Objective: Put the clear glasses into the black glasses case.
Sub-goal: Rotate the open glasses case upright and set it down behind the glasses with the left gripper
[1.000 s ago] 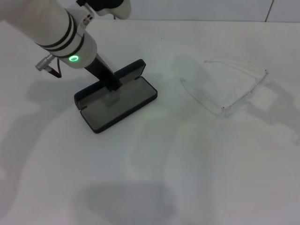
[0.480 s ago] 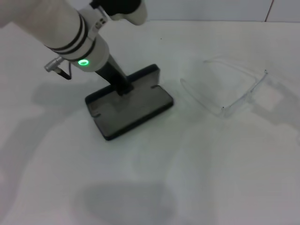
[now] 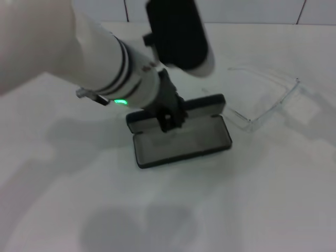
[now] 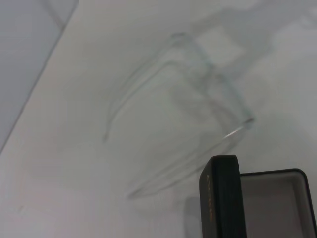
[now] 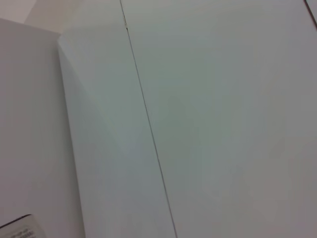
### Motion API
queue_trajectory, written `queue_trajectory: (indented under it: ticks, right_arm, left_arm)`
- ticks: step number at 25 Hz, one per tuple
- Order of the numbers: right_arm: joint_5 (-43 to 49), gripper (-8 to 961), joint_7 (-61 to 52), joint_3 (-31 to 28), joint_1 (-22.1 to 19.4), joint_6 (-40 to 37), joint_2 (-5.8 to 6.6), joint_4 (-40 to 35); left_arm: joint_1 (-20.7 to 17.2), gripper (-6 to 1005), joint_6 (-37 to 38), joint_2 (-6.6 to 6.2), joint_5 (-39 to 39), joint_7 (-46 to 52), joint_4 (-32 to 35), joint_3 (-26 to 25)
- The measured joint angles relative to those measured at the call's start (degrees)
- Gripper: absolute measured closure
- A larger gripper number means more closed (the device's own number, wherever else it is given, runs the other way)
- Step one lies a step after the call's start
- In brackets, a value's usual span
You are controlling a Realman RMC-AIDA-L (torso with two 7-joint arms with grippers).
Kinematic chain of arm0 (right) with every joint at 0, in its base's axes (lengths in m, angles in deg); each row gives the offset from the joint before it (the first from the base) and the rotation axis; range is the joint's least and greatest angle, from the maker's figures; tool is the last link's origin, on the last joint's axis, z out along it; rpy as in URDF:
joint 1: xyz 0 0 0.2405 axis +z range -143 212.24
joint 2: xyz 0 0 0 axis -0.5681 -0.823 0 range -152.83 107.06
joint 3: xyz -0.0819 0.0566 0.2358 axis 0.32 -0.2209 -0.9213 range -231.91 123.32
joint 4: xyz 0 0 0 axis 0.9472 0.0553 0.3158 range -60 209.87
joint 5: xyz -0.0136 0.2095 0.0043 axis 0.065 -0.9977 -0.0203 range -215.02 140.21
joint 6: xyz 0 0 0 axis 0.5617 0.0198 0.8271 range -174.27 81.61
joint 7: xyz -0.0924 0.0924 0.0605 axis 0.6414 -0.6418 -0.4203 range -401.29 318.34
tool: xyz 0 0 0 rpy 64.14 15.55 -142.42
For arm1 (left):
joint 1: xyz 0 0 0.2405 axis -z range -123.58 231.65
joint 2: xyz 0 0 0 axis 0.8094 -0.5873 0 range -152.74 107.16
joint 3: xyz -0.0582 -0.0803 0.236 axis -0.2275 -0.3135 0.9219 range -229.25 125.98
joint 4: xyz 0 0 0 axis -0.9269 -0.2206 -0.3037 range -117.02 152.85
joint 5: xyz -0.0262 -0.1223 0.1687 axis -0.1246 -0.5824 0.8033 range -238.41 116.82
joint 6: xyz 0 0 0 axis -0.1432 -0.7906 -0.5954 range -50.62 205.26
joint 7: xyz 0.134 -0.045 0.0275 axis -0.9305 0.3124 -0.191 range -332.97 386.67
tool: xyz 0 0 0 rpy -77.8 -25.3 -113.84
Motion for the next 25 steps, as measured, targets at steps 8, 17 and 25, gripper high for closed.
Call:
queue_trajectory:
  ticks: [8, 17, 25]
  right_arm:
    - [-0.08, 80, 0.00, 0.00, -0.30, 0.01, -0.02, 0.08]
    - [-0.19, 81, 0.00, -0.07, -1.53, 0.00, -0.02, 0.08]
    - [-0.23, 81, 0.00, -0.61, -2.01, -0.06, -0.09, 0.08]
  left_arm:
    - [-1.29, 801, -5.06, 0.10, -0.33, -5.14, 1.15, 8.88]
    - [-1.26, 801, -10.53, 0.33, -0.11, -8.40, -1.79, 13.03]
    - [-1.77, 800, -12.58, 0.38, 0.66, -7.61, -2.29, 13.29]
